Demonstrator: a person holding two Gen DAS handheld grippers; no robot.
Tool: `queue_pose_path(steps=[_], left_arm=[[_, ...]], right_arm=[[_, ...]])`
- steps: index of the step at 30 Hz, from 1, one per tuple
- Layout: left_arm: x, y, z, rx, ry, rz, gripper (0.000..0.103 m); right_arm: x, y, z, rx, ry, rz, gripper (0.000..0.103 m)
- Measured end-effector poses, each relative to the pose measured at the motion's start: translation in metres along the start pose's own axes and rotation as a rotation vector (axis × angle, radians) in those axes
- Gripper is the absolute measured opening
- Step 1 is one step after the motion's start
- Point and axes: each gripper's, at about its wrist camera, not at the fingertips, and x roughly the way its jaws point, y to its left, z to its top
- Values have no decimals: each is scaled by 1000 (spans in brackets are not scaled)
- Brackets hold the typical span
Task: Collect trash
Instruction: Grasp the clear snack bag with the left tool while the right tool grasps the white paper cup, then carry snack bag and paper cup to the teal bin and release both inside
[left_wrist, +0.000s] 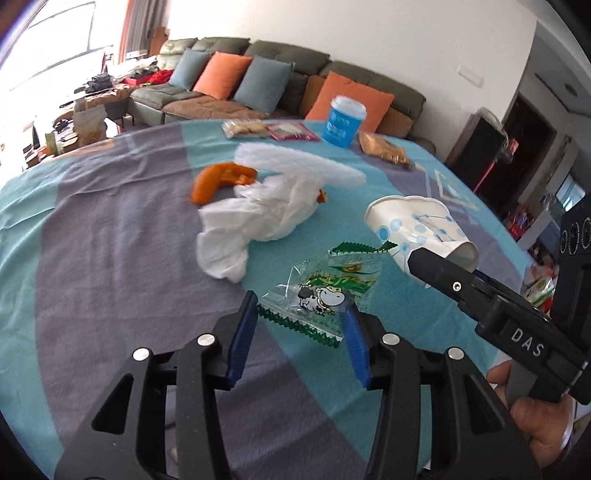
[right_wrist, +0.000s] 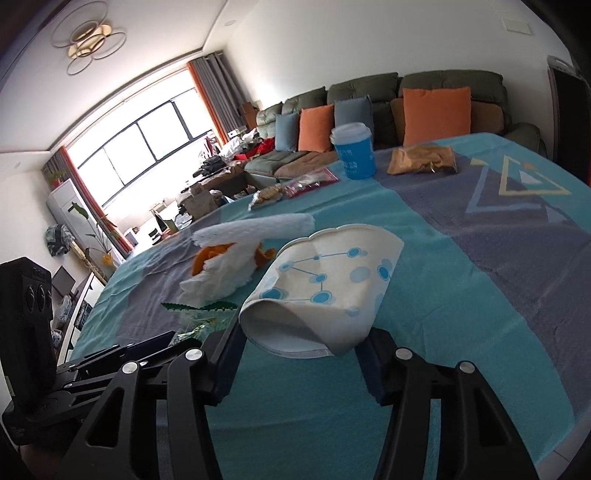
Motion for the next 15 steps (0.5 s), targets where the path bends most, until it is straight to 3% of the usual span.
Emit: queue_pose_path(steps=[8,15], left_arm=[[-58,17,-10,-66,-117,18,45],[-122,43,-24,-130,-234,78,45]], right_arm=[[-24,38,4,-107,-65,58,53],[-35,73,0,-176,-81,122,53]])
